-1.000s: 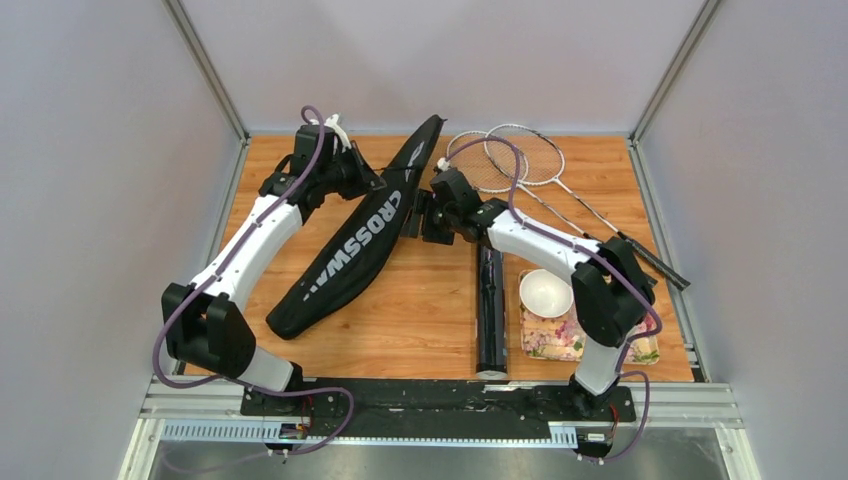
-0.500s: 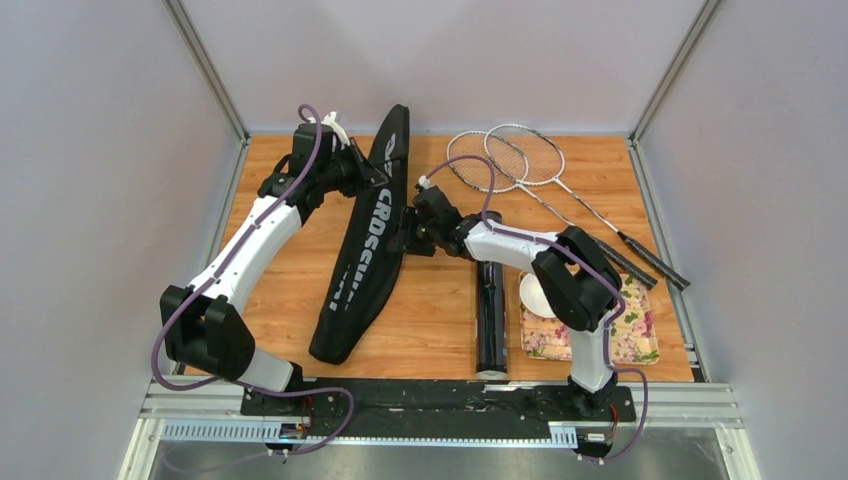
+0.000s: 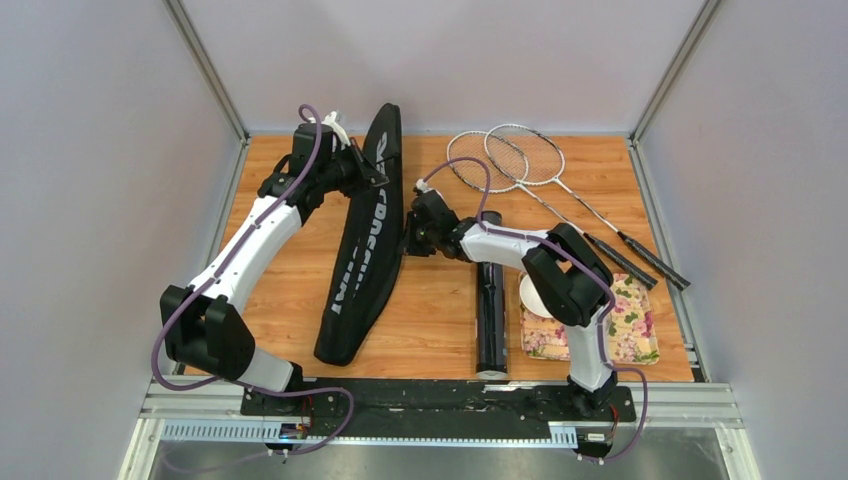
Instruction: Pack up the badminton gear
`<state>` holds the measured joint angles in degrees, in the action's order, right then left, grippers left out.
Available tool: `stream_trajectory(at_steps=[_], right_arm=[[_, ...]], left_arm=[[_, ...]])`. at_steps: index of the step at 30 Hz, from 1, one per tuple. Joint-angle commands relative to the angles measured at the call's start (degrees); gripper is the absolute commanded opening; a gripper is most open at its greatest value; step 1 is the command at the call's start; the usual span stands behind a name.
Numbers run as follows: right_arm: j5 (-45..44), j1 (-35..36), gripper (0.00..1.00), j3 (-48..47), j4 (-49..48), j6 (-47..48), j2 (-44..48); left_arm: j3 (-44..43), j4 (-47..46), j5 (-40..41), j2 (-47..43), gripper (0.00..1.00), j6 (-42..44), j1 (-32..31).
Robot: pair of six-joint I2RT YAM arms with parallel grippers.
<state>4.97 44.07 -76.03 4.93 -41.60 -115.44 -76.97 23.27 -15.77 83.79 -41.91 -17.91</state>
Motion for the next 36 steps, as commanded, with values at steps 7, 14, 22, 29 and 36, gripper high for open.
stream_trajectory(at_steps=[7,14,22,29,36], right_arm=[[0.55,-0.04,0.00,-3.68,4.00,8.11,3.36],[8.55,-0.48,0.00,-9.31,22.48,12.25,14.62],[10.23,-0.57,0.00,-14.14,29.96,14.01,16.74],[16.55,-1.09,0.00,-14.24,26.54,11.99,15.24],[21.39,-2.41,0.00,-13.09,23.99,10.93,15.07]], left_arm=[[-1.60,2.63,-0.32,-3.19,0.00,8.83,0.16],[10.85,3.64,-5.75,-3.19,0.03,15.11,11.22],[18.26,2.75,-6.28,-3.89,0.35,19.49,12.29],[24.23,-4.10,-19.73,-17.40,0.47,18.19,11.85],[38.72,-20.53,-26.68,-27.09,0.76,10.71,4.92]])
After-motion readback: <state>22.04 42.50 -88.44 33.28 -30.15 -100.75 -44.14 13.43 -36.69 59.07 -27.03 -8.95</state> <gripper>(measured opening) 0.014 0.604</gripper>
